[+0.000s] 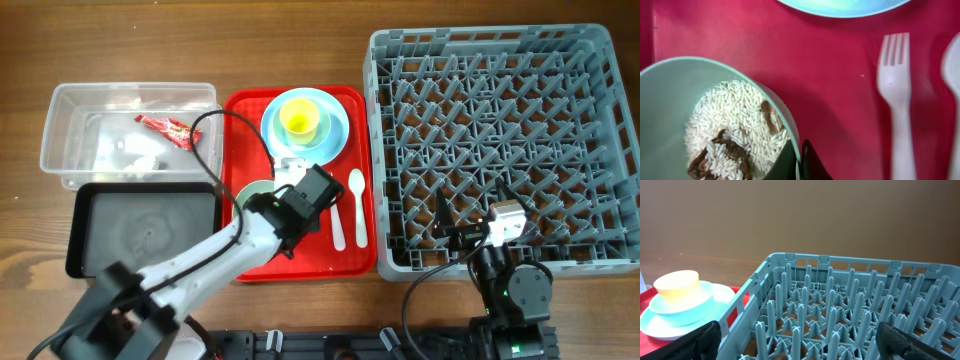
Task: Sort waste into correct bins and load items into the dishwasher rack
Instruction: 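Carry the bowl over the black tray and tip out the rice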
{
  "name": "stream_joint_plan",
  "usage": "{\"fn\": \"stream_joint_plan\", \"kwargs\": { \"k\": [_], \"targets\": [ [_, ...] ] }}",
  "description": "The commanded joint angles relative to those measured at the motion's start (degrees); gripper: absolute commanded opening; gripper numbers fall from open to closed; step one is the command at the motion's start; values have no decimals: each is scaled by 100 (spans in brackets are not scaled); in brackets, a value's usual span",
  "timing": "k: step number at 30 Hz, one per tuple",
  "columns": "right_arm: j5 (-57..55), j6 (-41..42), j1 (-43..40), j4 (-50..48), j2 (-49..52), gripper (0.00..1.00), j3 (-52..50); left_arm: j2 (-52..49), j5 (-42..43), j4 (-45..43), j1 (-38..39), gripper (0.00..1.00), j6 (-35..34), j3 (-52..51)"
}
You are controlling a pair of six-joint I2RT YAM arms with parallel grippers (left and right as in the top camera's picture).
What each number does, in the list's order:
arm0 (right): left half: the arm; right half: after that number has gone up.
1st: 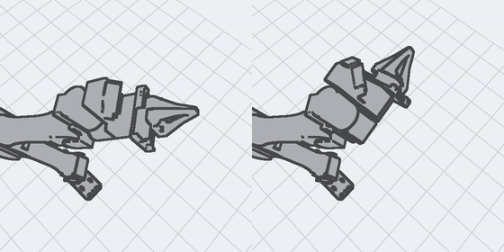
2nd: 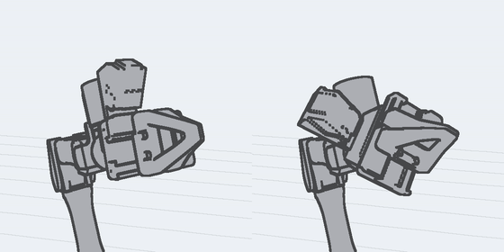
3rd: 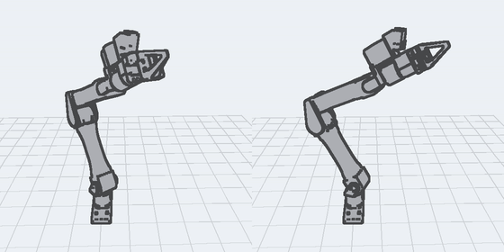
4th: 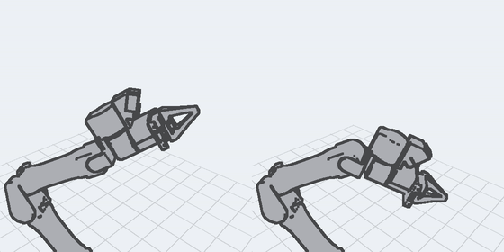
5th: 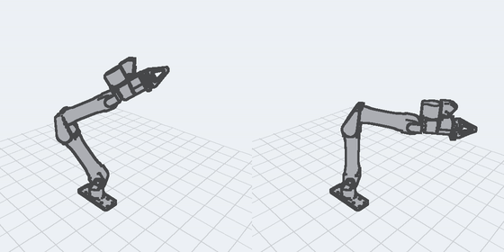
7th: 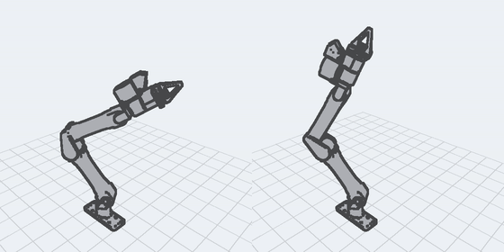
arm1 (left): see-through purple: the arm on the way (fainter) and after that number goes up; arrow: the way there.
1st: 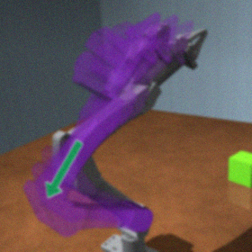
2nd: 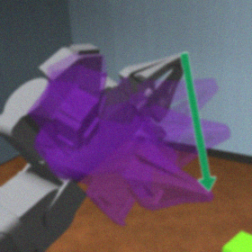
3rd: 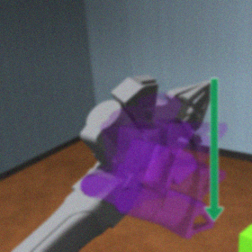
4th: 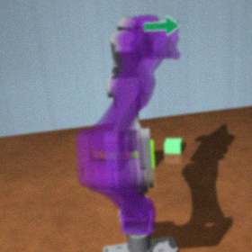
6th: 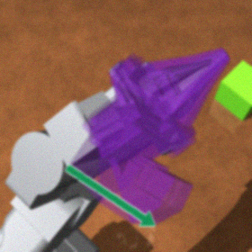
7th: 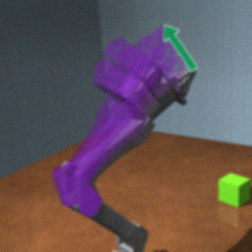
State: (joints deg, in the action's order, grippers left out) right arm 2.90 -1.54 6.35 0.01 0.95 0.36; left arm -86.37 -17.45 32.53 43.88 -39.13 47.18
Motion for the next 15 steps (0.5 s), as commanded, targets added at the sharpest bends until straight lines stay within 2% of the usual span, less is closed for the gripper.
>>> {"fn": "stream_joint_plan", "kwargs": {
  "k": [1,5,7,12,15],
  "targets": [
    [-35,42,17,-15,-31,100,-7,750,704,181,-173,4,-11,33],
    [-35,39,17,-15,-31,100,-7,1613,1235,822,-817,4,9,280],
    [-35,39,17,-15,-31,100,-7,2111,1480,1244,-1349,4,334,433],
    [-33,39,17,-15,-31,100,-7,3045,2406,1991,-3051,4,1045,608],
    [-35,39,17,-15,-31,100,-7,3283,3010,2092,-4439,4,1401,608]
  ]
}}
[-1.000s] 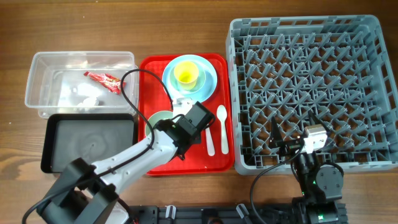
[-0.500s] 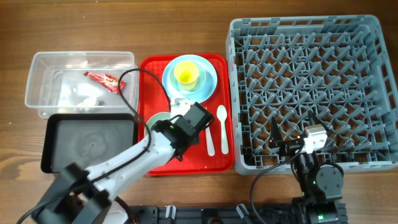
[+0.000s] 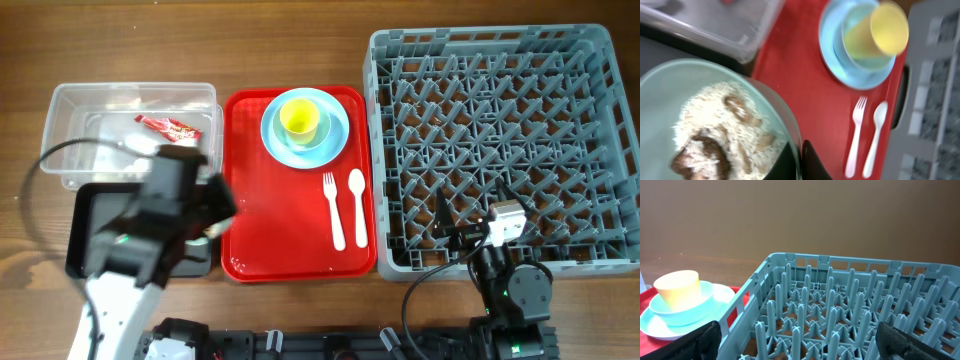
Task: Sort waste into correct bins and load items into the dishwasher rack
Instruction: 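Carry the bowl over the black tray and tip out the rice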
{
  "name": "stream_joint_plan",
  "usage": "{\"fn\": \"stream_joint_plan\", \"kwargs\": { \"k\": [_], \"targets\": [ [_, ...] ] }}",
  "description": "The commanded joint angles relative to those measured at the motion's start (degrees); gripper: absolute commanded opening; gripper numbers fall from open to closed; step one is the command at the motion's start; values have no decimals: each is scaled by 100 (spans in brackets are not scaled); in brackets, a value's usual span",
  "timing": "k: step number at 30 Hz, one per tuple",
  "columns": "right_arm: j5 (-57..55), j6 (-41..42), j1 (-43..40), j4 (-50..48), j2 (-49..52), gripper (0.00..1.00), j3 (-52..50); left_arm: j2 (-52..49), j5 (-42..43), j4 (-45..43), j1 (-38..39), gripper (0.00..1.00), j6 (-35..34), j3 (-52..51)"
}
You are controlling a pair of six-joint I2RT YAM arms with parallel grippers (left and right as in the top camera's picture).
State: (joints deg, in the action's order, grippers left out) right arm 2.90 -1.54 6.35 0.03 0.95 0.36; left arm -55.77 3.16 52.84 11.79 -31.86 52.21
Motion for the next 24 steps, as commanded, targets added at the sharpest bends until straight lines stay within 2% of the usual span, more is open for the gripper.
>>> {"fn": "stream_joint_plan", "kwargs": {
  "k": [1,7,11,17,21,24],
  "targets": [
    [-33,39,17,-17,-31,100,-7,221,1165,39,-1611,4,789,105],
    [-33,42,17,-17,-31,100,-7,-267,2282,-299,-3375,4,1220,101],
    [-33,39,17,-17,-31,100,-7,-1056,3602,-542,-4286,4,1521,101],
    [-33,42,17,-17,-31,100,-7,-1937,4660,-743,-4931,4,2006,90],
    [-35,39,17,-17,-31,100,-7,-2201,5766,-894,-5309,4,2435,-11],
    [-33,42,17,-17,-31,100,-7,-2269,6194,-896,-5659,4,2573,-87]
  ]
}}
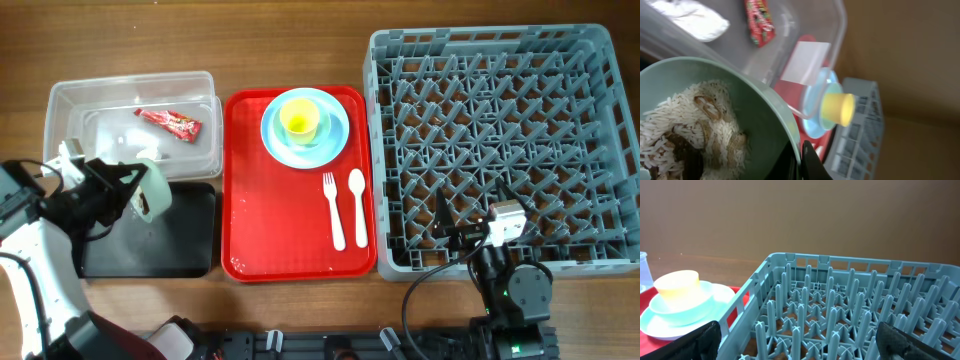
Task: Sort waste into correct bins and load items into the dishwasher rack
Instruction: 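Carry the bowl over the black tray and tip out the rice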
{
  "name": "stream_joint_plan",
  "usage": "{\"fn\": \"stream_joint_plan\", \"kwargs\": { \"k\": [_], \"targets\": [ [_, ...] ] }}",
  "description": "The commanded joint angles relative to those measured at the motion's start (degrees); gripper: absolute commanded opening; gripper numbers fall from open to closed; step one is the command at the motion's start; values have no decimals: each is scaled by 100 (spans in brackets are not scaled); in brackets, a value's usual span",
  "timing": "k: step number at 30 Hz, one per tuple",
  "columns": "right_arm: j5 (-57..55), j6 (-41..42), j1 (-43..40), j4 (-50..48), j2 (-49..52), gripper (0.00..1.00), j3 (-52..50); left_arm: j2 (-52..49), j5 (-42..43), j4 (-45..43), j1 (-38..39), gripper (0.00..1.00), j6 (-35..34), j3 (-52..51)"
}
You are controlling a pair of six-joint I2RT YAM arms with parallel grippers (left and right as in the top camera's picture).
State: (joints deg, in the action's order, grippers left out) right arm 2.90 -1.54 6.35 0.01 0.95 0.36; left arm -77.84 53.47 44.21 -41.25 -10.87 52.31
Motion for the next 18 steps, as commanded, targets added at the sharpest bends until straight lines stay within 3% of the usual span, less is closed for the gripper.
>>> {"fn": "stream_joint_plan", "kwargs": {
  "k": [1,8,11,18],
  "targets": [
    [-35,39,17,-15,-31,100,-7,-61,1167,-33,-439,4,474,-109],
    [-33,42,17,-15,-31,99,-7,-61,1718,-39,-1095,4,667,-455],
    [-35,39,17,-15,-31,100,-7,-61,2063,-79,-1410,4,1091,-761],
    [-33,42,17,-15,-31,100,-7,-61,2997,-778,-2490,4,1113,-1541]
  ]
}}
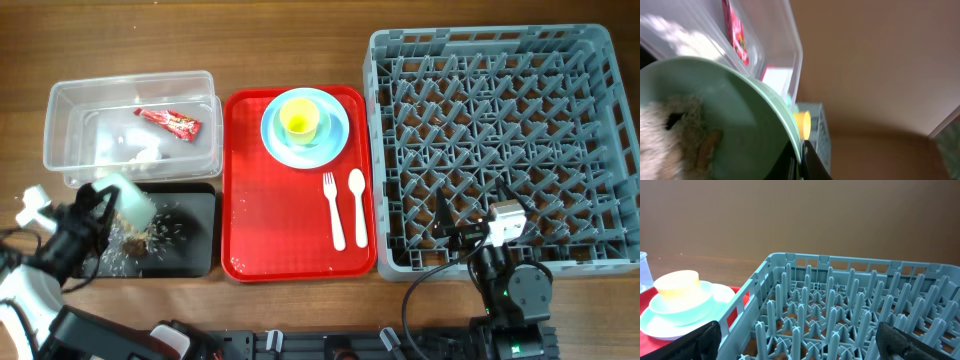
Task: Sort waste into correct bins and load items into the dishwasher rack
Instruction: 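Carry the bowl over the black tray and tip out the rice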
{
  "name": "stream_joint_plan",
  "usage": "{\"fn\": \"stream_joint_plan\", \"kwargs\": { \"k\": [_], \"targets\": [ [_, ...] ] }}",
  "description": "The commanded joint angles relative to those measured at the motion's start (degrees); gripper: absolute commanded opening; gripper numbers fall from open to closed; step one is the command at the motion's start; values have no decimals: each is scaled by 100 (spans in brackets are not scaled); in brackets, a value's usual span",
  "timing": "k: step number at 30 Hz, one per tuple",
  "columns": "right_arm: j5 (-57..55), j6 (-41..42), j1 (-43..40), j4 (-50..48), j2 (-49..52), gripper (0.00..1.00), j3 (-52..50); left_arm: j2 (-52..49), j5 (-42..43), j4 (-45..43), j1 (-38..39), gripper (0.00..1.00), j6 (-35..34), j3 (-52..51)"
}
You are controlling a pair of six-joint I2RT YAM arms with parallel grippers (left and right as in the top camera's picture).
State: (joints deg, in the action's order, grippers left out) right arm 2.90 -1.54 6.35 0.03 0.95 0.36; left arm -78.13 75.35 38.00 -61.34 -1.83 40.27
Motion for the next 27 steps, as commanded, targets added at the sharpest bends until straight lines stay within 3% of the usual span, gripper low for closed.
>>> {"fn": "stream_joint_plan", "kwargs": {
  "k": [1,6,18,27],
  "targets": [
    [-35,39,17,-17,-31,100,-7,-33,898,-205,-658,4,208,-448],
    [-33,42,17,-17,-31,100,-7,-33,1493,-358,-1123,4,205,-658],
    [-33,39,17,-17,-31,100,-7,-33,1499,-533,-1152,4,-74,-658],
    [-33,39,17,-17,-31,100,-7,-33,1499,-927,-627,4,-485,-658]
  ]
}}
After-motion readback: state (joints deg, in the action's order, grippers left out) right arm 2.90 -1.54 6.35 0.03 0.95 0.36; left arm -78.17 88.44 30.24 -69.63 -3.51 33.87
